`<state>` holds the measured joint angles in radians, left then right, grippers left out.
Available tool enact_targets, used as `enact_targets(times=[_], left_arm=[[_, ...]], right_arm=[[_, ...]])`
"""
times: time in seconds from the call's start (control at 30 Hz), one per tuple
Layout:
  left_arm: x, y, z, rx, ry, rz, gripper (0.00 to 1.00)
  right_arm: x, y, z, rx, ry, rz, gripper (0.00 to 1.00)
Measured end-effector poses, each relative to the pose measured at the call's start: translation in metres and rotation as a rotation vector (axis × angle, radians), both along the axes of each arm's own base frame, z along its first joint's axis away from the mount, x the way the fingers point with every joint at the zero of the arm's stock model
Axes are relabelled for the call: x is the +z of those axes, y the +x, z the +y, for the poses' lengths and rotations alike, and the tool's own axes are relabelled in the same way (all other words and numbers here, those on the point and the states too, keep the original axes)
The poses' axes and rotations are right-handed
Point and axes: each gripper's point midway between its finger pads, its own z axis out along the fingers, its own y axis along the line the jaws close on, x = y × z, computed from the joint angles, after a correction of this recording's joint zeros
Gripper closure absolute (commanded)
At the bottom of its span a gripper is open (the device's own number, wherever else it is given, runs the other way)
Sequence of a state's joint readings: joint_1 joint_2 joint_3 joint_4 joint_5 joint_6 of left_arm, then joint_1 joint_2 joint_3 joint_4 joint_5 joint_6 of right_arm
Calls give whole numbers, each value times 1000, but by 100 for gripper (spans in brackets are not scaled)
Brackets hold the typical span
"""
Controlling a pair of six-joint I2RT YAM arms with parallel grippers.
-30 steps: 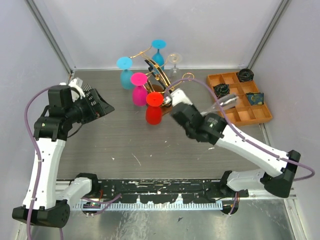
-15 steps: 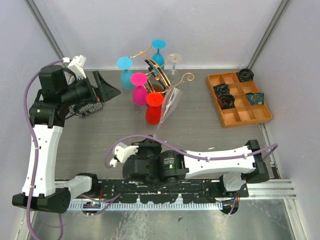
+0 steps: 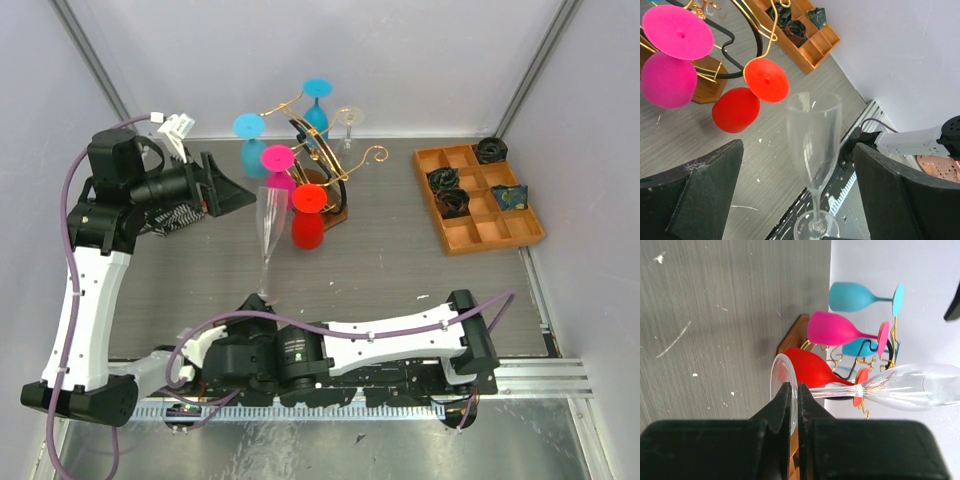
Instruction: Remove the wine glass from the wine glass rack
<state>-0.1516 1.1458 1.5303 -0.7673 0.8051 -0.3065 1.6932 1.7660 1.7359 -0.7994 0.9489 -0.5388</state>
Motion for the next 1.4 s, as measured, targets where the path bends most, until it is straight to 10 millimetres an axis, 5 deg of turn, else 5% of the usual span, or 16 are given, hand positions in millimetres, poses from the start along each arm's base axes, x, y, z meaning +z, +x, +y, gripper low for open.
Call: enact_targets(times=[0.33, 0.87, 1.1, 1.3, 1.4], left_arm=[[-9, -16, -9, -89, 55, -48, 2], [-49, 0, 10, 28, 225, 20, 0], [-53, 1, 7, 33, 209, 36, 23], [-53, 0, 6, 39, 189, 41, 55], [-51, 0, 6, 44, 184, 33, 60]], right_arm=[[-8, -13, 39, 92, -16, 27, 99], [-5, -26, 47, 141, -14, 22, 99], [-4, -29, 50, 154, -8, 21, 99], [-3, -30, 52, 163, 2, 27, 99], [-2, -31, 54, 162, 12, 25, 99]])
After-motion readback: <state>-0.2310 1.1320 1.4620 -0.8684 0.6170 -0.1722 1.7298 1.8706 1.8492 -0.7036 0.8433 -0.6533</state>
